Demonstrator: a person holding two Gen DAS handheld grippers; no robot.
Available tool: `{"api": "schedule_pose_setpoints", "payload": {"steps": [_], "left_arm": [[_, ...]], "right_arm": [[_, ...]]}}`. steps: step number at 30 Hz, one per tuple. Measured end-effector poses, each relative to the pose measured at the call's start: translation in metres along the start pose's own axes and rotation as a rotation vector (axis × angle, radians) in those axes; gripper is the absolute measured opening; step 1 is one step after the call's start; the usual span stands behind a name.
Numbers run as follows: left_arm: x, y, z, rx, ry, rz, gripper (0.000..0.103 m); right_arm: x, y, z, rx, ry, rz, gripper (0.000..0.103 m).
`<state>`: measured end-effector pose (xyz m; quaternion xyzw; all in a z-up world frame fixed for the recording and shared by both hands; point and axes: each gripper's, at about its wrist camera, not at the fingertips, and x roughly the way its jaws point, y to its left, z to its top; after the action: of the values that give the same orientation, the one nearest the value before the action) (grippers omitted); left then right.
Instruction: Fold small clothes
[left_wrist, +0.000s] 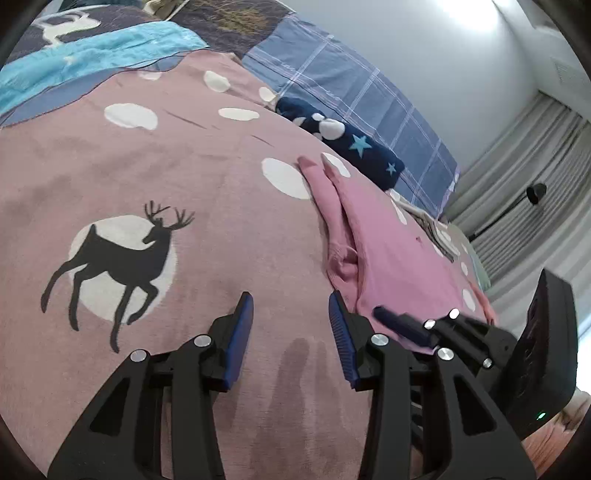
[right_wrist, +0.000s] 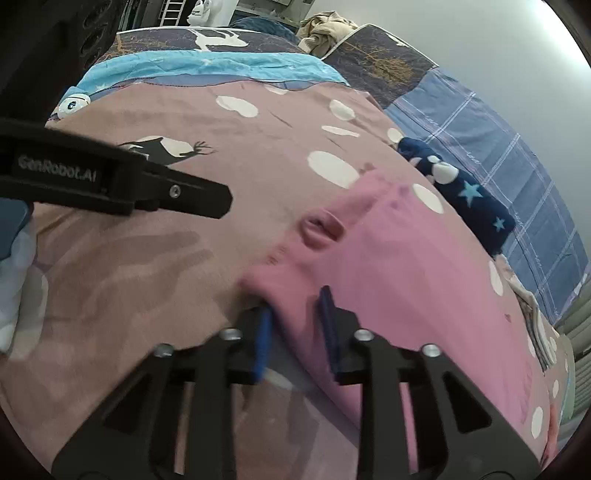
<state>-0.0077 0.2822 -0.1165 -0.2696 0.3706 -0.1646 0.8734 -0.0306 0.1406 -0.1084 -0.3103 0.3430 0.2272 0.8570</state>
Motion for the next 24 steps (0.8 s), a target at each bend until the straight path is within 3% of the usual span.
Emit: {"api": "schedule_pose_setpoints", "payload": {"steps": [4, 9, 11, 13, 16, 18, 24], "left_arm": [[-0.001, -0.003, 0.003, 0.04, 0.003, 0.016, 0.043], [0.008, -0.005, 0.02, 0.04, 0.014, -0.003, 0.043], [0.018, -0.016, 0.034, 0.082, 0.051, -0.061, 0.052], [0.033, -0.023, 0.045, 0.129, 0.087, -0.072, 0.055], [0.071, -0.035, 0.067, 0.174, 0.184, -0.08, 0.056], [0.101, -0.042, 0.081, 0.191, 0.236, -0.078, 0.056], [0.165, -0.05, 0.122, 0.173, 0.233, -0.086, 0.062]], "right_arm": [[-0.026, 0.0, -0.007, -0.018, -0.101, 0.071, 0.005], [-0.025, -0.001, -0.017, -0.012, -0.059, 0.159, 0.005], [-0.026, -0.004, -0.02, 0.015, -0.047, 0.19, 0.005], [-0.029, -0.004, -0.022, 0.027, -0.047, 0.186, 0.006], [-0.031, -0.003, -0.022, 0.037, -0.042, 0.169, 0.017], [-0.031, -0.001, -0.023, 0.03, -0.028, 0.152, 0.034], [-0.019, -0.004, -0.019, 0.049, -0.001, 0.094, 0.045]]}}
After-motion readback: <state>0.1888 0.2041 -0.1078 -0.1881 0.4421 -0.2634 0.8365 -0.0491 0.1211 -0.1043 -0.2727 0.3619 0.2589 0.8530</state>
